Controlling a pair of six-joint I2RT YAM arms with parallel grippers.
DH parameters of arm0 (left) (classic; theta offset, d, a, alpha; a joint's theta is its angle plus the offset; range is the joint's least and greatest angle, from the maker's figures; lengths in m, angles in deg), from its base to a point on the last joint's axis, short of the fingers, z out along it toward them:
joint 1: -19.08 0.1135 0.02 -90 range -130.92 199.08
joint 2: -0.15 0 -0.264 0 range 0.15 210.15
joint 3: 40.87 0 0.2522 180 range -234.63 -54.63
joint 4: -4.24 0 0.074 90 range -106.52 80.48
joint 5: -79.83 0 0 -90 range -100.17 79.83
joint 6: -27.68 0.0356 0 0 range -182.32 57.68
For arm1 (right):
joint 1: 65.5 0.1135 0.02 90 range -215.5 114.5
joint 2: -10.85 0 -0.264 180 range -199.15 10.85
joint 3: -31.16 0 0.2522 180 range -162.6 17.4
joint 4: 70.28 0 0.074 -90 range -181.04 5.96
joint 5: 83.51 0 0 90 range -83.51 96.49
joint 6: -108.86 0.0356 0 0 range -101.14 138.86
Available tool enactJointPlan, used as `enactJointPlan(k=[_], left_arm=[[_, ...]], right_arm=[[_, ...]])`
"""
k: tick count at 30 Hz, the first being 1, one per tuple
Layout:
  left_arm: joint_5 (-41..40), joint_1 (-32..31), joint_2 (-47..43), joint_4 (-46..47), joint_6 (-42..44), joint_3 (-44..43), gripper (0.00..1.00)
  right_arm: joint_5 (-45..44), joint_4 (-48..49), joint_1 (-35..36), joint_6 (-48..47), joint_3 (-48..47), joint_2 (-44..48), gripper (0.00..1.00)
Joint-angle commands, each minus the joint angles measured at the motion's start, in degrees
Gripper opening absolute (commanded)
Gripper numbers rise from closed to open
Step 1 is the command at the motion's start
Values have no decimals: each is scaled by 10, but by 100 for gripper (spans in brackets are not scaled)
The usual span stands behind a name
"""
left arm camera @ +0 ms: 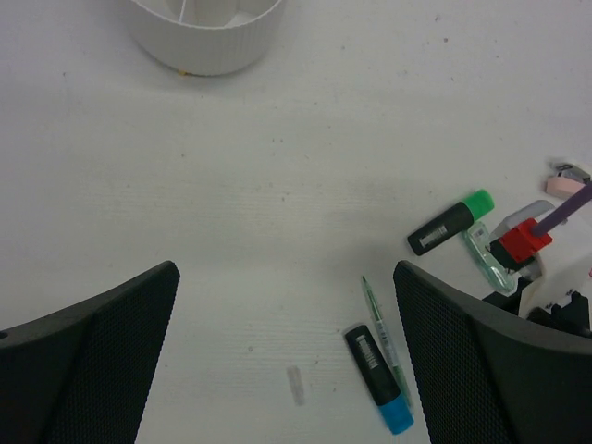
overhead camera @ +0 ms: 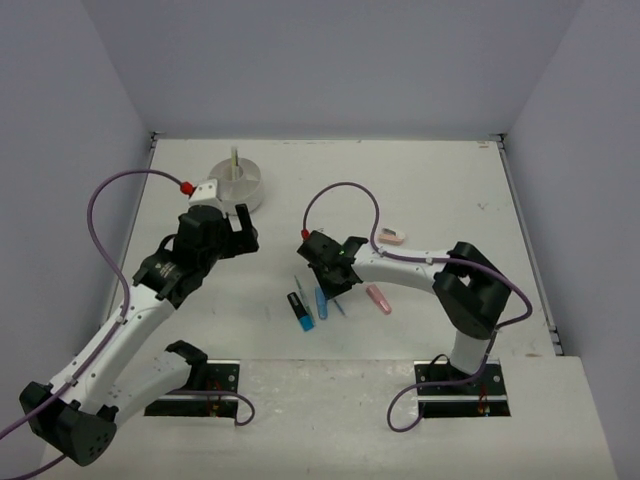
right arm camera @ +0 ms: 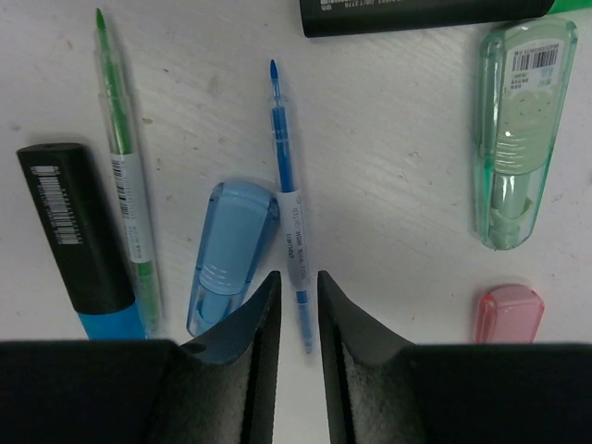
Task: Sort the stationery into containers
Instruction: Pick up the pen from the center of the board.
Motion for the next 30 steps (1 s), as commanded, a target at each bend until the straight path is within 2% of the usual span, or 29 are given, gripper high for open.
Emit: enactJointPlan(k=[1,10,16,24,30], left_arm=[[1,0,-10,-35,29,6,100],[7,0,-12,-37,25,21,100],[35,0,-16,-38,-6,27,100],[59,-12,-17,-41,-145,81,100],[-41,-108,0,-57,-282,110,100]], right_arm=[[-34,-21,3,-2,-50,-34,23],[-32,-19,-5,-7,-71,-93,16],[-37,-18,-8,-10,-70,-76,2],[-52,-42,-7,-22,-59,90,0],[-110,-62,-23,-33,-38,229,0]])
